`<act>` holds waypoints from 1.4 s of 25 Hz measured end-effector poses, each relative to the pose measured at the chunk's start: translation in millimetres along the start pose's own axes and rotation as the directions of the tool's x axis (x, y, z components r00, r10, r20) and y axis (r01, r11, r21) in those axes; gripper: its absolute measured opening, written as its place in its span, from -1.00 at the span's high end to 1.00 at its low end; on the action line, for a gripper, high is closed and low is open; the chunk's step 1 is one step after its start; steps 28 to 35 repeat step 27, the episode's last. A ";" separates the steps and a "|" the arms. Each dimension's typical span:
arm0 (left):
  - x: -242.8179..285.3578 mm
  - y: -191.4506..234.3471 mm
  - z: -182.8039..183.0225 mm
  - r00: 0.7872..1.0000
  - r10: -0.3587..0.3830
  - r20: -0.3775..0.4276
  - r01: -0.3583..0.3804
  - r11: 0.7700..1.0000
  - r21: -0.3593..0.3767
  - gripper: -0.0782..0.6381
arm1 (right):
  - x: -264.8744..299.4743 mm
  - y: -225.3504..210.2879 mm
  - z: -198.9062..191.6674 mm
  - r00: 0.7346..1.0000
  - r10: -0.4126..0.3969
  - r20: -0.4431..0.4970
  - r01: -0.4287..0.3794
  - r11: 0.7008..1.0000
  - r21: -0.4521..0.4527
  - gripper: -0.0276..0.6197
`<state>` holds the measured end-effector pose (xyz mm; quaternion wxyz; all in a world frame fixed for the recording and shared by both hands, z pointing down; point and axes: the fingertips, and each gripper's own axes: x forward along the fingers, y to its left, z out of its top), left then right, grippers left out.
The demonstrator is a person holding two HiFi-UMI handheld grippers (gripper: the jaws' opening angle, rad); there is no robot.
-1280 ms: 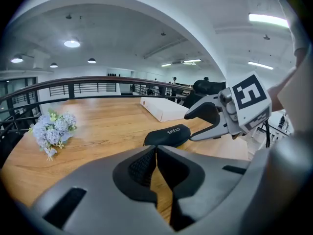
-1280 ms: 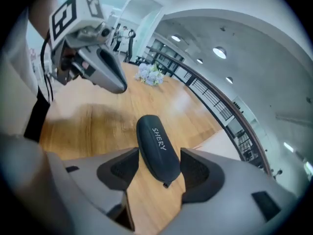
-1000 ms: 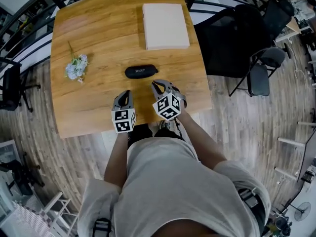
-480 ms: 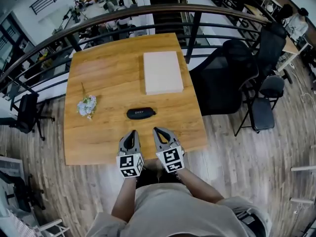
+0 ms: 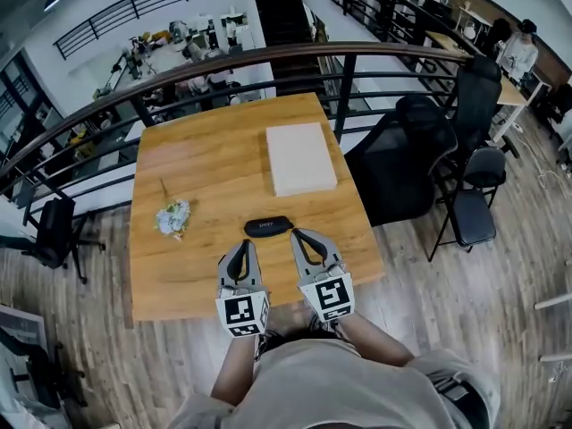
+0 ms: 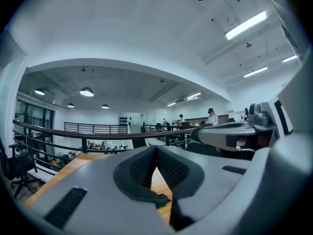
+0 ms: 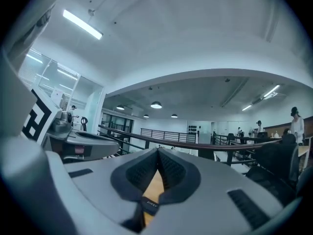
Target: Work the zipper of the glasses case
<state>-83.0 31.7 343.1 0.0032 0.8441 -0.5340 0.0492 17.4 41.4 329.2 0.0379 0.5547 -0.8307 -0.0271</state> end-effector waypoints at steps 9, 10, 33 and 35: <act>-11.0 16.7 14.6 0.999 -0.011 0.046 0.011 1.000 0.016 0.72 | 1.8 5.9 12.6 0.999 -0.043 0.014 0.043 0.999 -0.019 0.84; -11.6 18.1 15.1 0.999 -0.013 0.047 0.012 1.000 0.015 0.71 | 2.0 5.8 12.4 0.999 -0.042 0.013 0.043 0.999 -0.026 0.84; -7.2 34.7 11.2 0.999 -0.002 0.040 0.001 1.000 0.018 0.72 | 6.4 -15.3 7.7 0.997 -0.075 0.005 0.076 0.996 -0.039 0.84; -7.2 34.7 11.2 0.999 -0.002 0.040 0.001 1.000 0.018 0.72 | 6.4 -15.3 7.7 0.997 -0.075 0.005 0.076 0.996 -0.039 0.84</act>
